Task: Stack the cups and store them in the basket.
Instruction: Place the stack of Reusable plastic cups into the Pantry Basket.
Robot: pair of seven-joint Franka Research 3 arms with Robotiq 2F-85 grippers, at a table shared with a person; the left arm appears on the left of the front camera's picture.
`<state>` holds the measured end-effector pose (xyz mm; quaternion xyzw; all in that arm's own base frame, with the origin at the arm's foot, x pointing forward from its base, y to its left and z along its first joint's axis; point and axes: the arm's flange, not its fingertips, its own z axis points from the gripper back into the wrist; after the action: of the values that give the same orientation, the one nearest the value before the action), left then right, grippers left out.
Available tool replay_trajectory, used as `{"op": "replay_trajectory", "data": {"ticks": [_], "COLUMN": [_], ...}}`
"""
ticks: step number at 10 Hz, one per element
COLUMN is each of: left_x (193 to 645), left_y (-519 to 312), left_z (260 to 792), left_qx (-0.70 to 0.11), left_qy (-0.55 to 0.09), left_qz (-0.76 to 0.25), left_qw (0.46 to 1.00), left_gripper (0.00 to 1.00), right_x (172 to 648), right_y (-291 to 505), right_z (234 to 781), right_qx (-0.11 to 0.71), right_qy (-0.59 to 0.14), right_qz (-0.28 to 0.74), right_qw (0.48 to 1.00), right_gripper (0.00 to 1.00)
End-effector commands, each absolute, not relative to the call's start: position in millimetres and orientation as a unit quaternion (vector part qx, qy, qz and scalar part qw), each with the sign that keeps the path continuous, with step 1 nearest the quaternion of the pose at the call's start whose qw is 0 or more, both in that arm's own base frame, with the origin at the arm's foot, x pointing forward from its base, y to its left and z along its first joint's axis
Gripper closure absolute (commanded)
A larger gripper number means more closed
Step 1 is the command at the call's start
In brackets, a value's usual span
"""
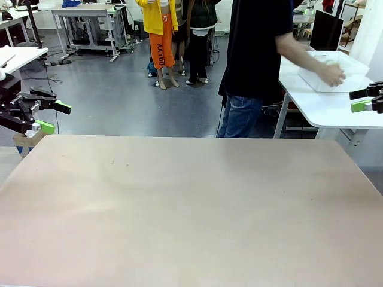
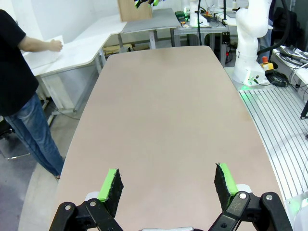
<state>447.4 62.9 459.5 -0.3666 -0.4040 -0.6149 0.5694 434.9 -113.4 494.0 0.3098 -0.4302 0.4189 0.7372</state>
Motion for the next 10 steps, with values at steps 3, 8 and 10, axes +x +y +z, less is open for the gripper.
{"op": "replay_trajectory", "data": {"ticks": [3, 8, 10], "left_x": [445.4, 445.4, 445.4], "left_y": [61.6, 61.6, 61.6], "left_z": [462.6, 462.6, 462.6], "left_qx": [-0.368, -0.368, -0.368], "left_qy": [-0.403, -0.403, -0.403], "left_qz": [-0.615, -0.615, -0.615], "left_qw": [0.569, 0.569, 0.569], "left_gripper": [0.00, 0.00, 0.00], "right_x": [435.1, 435.1, 435.1], "right_y": [-110.8, -110.8, -110.8], "right_z": [496.3, 496.3, 496.3], "right_qx": [0.315, 0.315, 0.315], "right_qy": [-0.438, -0.438, -0.438], "right_qz": [0.411, 0.411, 0.411], "right_qw": [0.735, 0.735, 0.735], "right_gripper": [0.00, 0.00, 0.00]}}
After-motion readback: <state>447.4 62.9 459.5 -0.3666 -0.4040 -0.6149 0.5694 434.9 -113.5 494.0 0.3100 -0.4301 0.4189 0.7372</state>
